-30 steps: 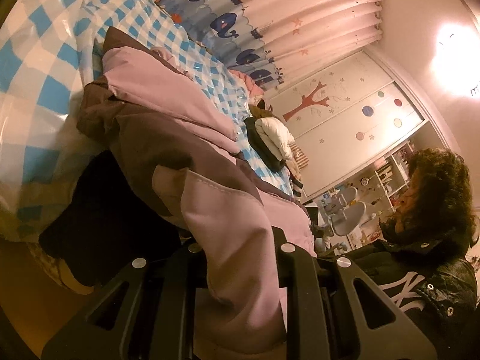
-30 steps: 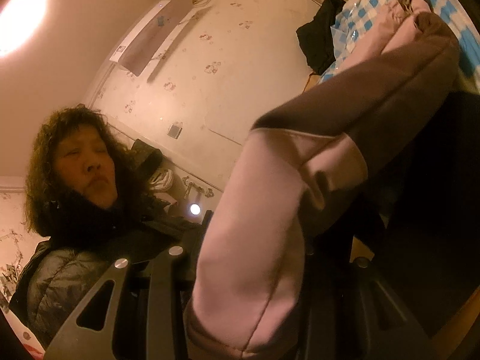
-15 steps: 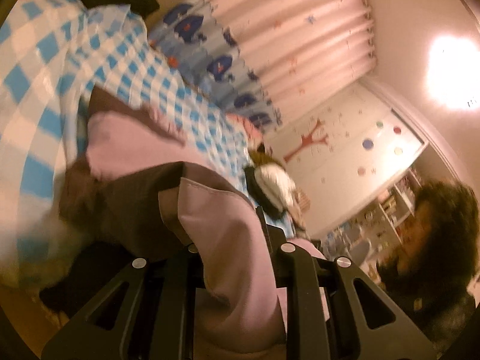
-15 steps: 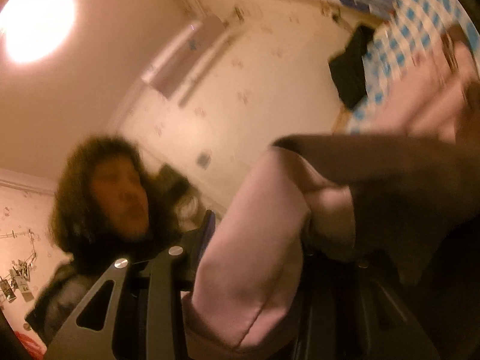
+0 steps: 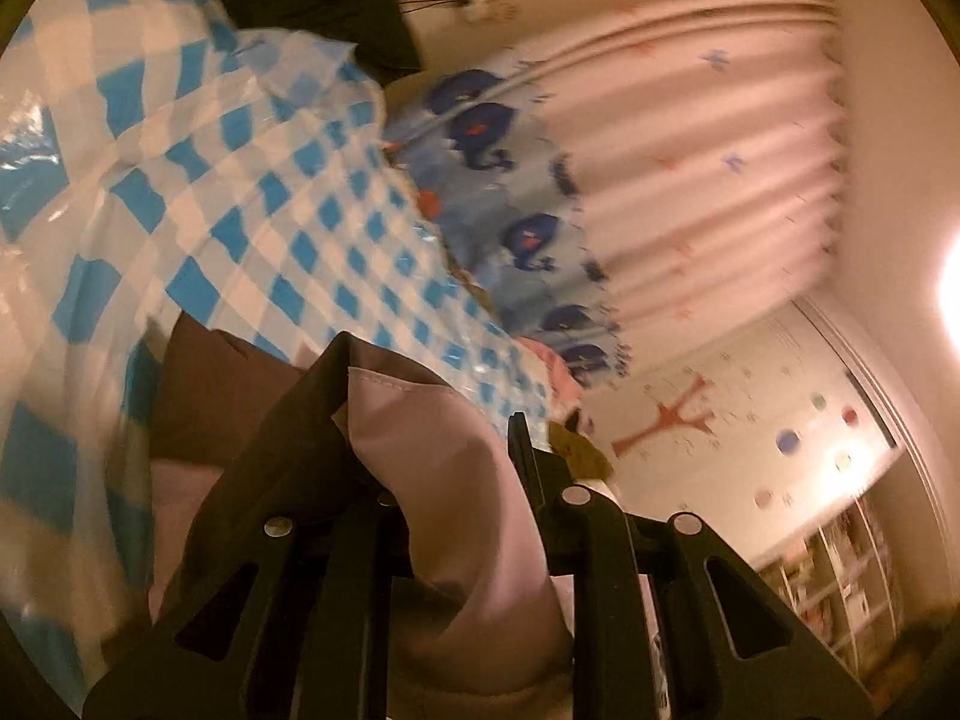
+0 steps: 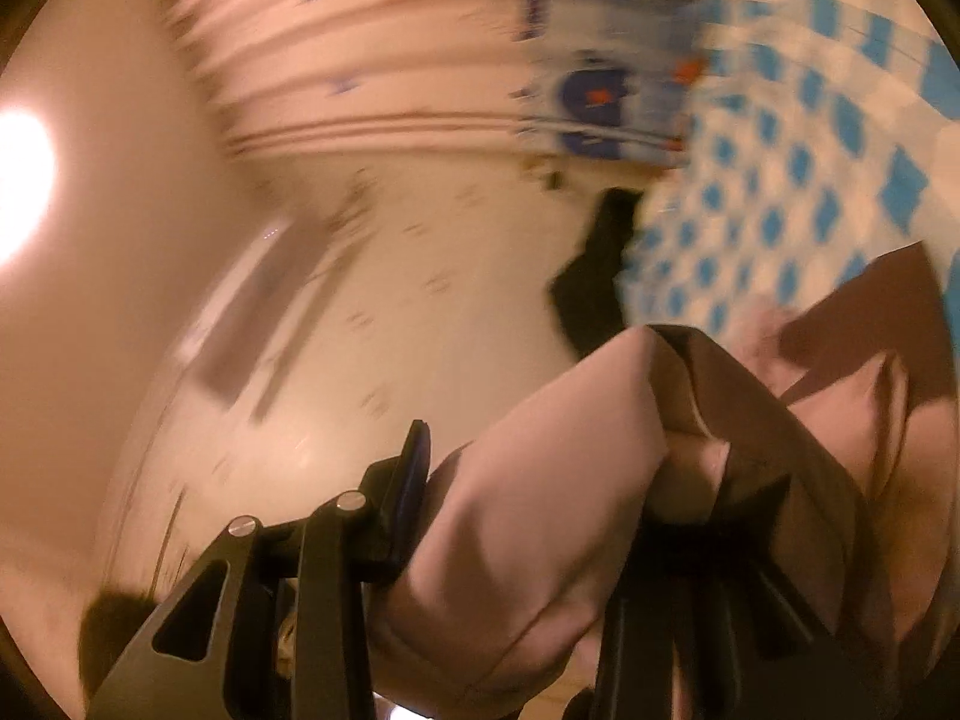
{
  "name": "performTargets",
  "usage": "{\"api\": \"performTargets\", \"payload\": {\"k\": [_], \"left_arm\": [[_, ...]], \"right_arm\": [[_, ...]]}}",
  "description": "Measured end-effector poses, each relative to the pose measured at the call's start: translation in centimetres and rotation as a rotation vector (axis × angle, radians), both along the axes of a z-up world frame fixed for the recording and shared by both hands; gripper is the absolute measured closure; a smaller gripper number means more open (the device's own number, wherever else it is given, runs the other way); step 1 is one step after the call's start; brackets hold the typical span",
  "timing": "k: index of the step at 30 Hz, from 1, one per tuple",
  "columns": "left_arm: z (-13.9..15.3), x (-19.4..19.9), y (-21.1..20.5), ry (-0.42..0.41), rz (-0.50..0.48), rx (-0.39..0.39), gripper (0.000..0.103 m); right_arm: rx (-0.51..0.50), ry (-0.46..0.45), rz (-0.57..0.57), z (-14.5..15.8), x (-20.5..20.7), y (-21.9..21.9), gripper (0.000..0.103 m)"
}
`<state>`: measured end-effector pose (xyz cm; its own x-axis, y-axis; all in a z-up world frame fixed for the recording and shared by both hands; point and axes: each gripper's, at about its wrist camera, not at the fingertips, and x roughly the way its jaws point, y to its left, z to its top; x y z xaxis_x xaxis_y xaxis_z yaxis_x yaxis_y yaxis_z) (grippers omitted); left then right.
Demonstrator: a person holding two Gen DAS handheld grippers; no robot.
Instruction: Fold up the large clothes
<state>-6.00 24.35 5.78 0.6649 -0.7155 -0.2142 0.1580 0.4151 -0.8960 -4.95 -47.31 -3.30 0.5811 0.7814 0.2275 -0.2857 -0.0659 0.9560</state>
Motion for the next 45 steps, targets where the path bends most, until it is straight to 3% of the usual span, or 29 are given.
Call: {"api": "performTargets", "payload": {"k": [6, 9, 11, 13, 15, 16, 18, 20, 23, 25, 26, 28, 29, 30, 31, 34, 36, 38, 39, 41, 45], "left_arm": [[-4.1, 7.9, -0.8, 0.115, 0.068, 0.027, 0.087], [-8.5, 11.3, -0.7, 0.271, 0.097, 0.028, 0.082], [-11.8, 13.0, -0.3, 0.369, 0.085, -0.034, 0.081], [-13.2, 13.7, 0.3, 0.425, 0.066, -0.100, 0.079], [-13.1, 14.1, 0.9, 0.463, 0.034, -0.170, 0.071], [-12.5, 14.1, 1.4, 0.474, 0.027, -0.210, 0.062], [-11.0, 14.1, 2.0, 0.459, 0.030, -0.253, 0.047], [-8.9, 13.7, 2.7, 0.425, 0.066, -0.310, 0.027], [-5.8, 13.0, 2.8, 0.339, 0.120, -0.290, 0.015], [-4.0, 12.5, 2.9, 0.266, 0.130, -0.298, 0.014], [-2.9, 12.0, 2.5, 0.217, 0.137, -0.272, 0.014], [0.1, 11.3, 0.0, 0.096, 0.080, -0.085, 0.014], [1.4, 11.0, -3.4, 0.027, -0.020, 0.052, 0.013], [1.7, 10.8, -5.8, -0.003, -0.111, 0.121, 0.013], [1.9, 10.8, -9.0, -0.034, -0.207, 0.213, 0.013], [1.2, 10.8, -16.9, -0.133, -0.373, 0.489, 0.013], [-0.6, 11.9, -20.1, -0.125, -0.411, 0.672, 0.013], [-4.7, 15.8, -21.3, -0.001, -0.380, 0.806, 0.015], [-6.1, 17.0, -20.7, 0.042, -0.373, 0.807, 0.019], [-8.3, 19.7, -19.0, 0.105, -0.338, 0.722, 0.029], [-9.7, 21.6, -17.5, 0.175, -0.319, 0.656, 0.031]], "right_arm": [[-0.012, 0.230, -0.054, -4.6, 7.7, 0.7, 0.065], [-0.013, 0.398, -0.020, -8.3, 10.8, 1.2, 0.064], [0.029, 0.446, -0.006, -9.5, 11.4, 1.0, 0.064], [0.056, 0.421, -0.001, -8.9, 11.3, 0.6, 0.054], [0.130, 0.362, 0.007, -7.9, 10.9, -0.1, 0.027], [0.149, 0.350, -0.003, -7.5, 10.6, -0.6, 0.025], [0.182, 0.318, -0.074, -6.3, 9.8, -2.4, 0.008], [0.168, 0.296, -0.175, -4.8, 8.8, -4.2, 0.007], [-0.011, 0.270, -0.172, -1.8, 8.5, -2.9, 0.007], [-0.250, 0.216, -0.114, 1.2, 8.4, 0.4, 0.007], [-0.431, 0.189, -0.083, 3.0, 8.4, 2.8, 0.007], [-0.716, 0.150, -0.045, 5.1, 9.0, 7.0, 0.007], [-0.824, 0.134, -0.030, 5.7, 9.4, 8.7, 0.007], [-0.976, 0.112, -0.007, 6.1, 10.2, 11.4, 0.007], [-1.091, 0.098, 0.003, 6.4, 11.1, 13.6, 0.007], [-1.335, 0.084, 0.010, 4.9, 13.0, 18.1, 0.007], [-1.465, 0.101, 0.016, 2.6, 14.3, 20.1, 0.007], [-1.533, 0.141, 0.014, -0.2, 17.3, 20.9, 0.007], [-1.529, 0.160, 0.004, -1.3, 18.8, 20.7, 0.007], [-1.489, 0.192, -0.029, -2.2, 21.4, 20.1, 0.007], [-1.489, 0.269, 0.038, -3.6, 25.0, 20.4, 0.007]]}}
